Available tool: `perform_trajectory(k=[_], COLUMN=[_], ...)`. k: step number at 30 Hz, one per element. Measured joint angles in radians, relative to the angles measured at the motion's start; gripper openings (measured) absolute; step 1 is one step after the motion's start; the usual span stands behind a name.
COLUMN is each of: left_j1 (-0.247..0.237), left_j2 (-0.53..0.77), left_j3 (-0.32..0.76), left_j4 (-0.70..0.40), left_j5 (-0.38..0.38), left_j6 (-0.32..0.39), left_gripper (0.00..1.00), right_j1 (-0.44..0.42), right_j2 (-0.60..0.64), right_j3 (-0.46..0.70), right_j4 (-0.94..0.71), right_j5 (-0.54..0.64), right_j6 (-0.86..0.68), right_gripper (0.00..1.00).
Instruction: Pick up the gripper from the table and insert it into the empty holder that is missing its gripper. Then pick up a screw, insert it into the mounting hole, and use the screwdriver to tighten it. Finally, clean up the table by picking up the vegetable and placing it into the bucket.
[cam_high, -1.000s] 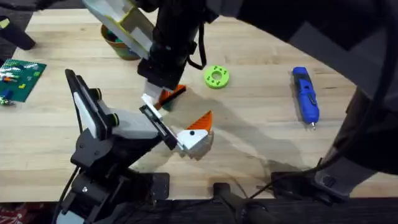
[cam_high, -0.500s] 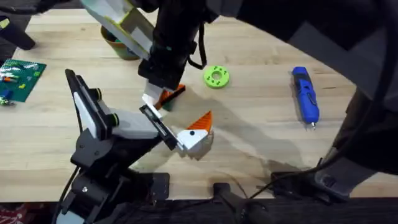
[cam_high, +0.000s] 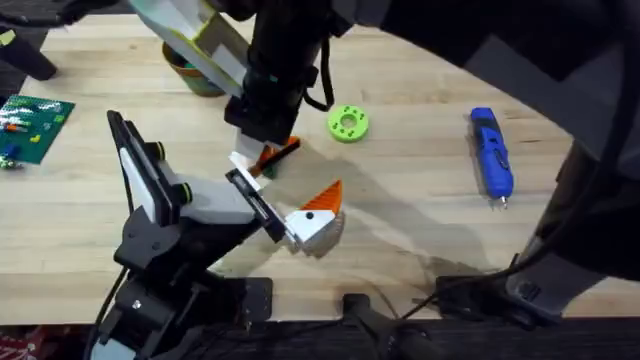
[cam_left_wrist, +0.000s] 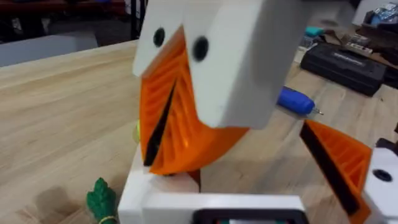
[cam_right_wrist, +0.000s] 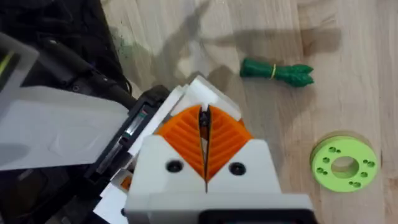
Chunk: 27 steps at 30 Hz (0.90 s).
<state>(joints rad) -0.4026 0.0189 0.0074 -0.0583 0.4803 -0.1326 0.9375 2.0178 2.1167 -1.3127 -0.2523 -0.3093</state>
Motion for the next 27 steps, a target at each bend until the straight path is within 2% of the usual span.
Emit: perform_trajectory(k=[22, 23, 27], left_j1=[-0.005, -0.005, -0.004], left_j2=[0.0, 0.0, 0.002], left_j3=[0.0, 0.0, 0.0], left_j4=[0.001, 0.001, 0.0], left_j5=[0.018, 0.017, 0.0], left_j6=[0.0, 0.0, 0.0], left_gripper=[0.988, 0.988, 0.988], right_j1=[-0.001, -0.001, -0.001], right_j2=[0.0, 0.0, 0.0], right_j3=[0.005, 0.005, 0.005], right_j4=[-0.024, -0.027, -0.048], right_j5=[0.002, 0.003, 0.019], right_j6=[-0.038, -0.036, -0.043], right_gripper=[0.019, 0.09, 0.67])
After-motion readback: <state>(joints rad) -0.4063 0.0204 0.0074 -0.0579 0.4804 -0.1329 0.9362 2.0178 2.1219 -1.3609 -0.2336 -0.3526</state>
